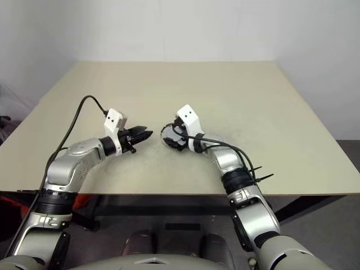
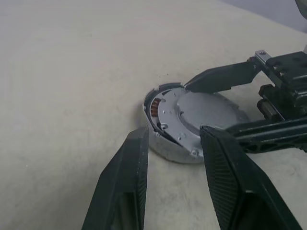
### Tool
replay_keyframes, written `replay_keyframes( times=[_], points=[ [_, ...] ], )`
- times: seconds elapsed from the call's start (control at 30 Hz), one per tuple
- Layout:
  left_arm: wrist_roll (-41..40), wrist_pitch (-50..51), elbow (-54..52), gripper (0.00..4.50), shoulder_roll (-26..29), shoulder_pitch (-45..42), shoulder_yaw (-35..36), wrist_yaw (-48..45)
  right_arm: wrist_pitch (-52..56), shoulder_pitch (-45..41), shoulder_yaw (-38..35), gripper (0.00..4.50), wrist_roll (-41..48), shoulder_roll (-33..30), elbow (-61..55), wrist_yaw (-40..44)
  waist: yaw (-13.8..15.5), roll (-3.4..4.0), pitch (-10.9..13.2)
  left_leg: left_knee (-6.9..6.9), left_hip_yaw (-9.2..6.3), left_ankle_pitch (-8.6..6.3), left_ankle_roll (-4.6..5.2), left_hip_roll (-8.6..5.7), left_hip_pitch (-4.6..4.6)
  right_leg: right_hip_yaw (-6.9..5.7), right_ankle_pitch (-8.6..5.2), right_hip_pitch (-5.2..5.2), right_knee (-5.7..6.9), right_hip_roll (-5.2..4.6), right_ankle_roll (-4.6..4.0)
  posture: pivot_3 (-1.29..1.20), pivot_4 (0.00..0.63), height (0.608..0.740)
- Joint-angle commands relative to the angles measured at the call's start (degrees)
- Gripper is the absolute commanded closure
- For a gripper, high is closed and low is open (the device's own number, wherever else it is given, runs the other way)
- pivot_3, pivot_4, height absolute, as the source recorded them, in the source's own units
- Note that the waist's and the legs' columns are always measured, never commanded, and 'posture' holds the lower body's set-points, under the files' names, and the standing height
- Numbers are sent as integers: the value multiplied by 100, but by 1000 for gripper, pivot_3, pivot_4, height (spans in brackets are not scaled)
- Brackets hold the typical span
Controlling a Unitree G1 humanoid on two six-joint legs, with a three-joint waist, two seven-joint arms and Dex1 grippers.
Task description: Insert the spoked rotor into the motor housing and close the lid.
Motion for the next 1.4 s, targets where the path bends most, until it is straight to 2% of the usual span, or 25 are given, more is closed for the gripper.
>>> replay_keyframes(
  times=[0.03,0.2,0.33,0.57,0.97,1.4],
  points=[
    [-65,-28,-244,2725,81,-42,114,-31,-110,-138,-39,45,-60,51,220,-39,-2,0,0,0,0,-3,5,0,5,0,0,4,0,0,0,0,0,740],
    [-54,-20,-301,2725,104,35,147,6,-167,-176,-90,1542,-98,63,313,-100,-3,-1,-1,1,0,-5,9,1,13,0,-1,12,0,0,2,0,0,740],
    [-57,-4,-312,2725,137,85,198,35,-167,-263,-134,1537,-77,63,228,-97,-3,-1,-1,1,0,-5,8,1,14,0,-1,12,2,0,2,0,0,740],
    [-67,35,-379,2725,168,182,210,56,567,-700,-660,1537,466,338,74,-168,-7,0,0,1,0,-5,9,1,11,0,0,8,4,0,1,0,0,740],
    [-11,82,-474,2725,222,264,195,116,-263,-803,-316,1537,-108,454,1032,-339,-7,0,0,1,1,-4,7,2,-3,-1,-2,-2,-2,0,-6,0,0,740],
    [-19,109,-552,2725,234,314,196,174,-669,-978,-444,1537,-241,516,1653,-569,-20,-1,0,2,2,-6,10,4,17,0,-4,7,14,0,-3,0,0,740]
  ],
)
